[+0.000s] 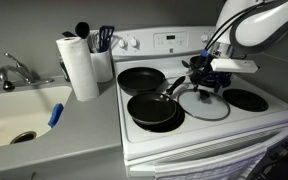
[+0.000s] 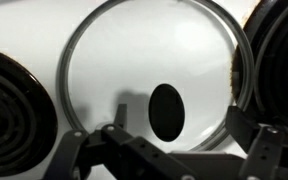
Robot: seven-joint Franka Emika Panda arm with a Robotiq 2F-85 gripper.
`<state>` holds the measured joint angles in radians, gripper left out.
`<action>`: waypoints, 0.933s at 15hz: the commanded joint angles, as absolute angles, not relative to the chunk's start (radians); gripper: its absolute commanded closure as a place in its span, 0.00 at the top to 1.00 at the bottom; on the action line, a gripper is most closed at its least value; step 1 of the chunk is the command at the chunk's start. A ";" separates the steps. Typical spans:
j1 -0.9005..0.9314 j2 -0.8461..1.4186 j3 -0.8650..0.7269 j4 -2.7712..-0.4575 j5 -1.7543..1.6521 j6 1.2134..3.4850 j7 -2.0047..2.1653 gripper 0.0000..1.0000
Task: Place the lid on the black pot
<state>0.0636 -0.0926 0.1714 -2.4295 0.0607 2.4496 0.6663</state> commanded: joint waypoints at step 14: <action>0.090 0.004 0.150 -2.440 -0.040 2.652 0.539 1.00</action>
<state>0.0761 -0.0278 0.1664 -2.4319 -0.0843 2.5701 0.6083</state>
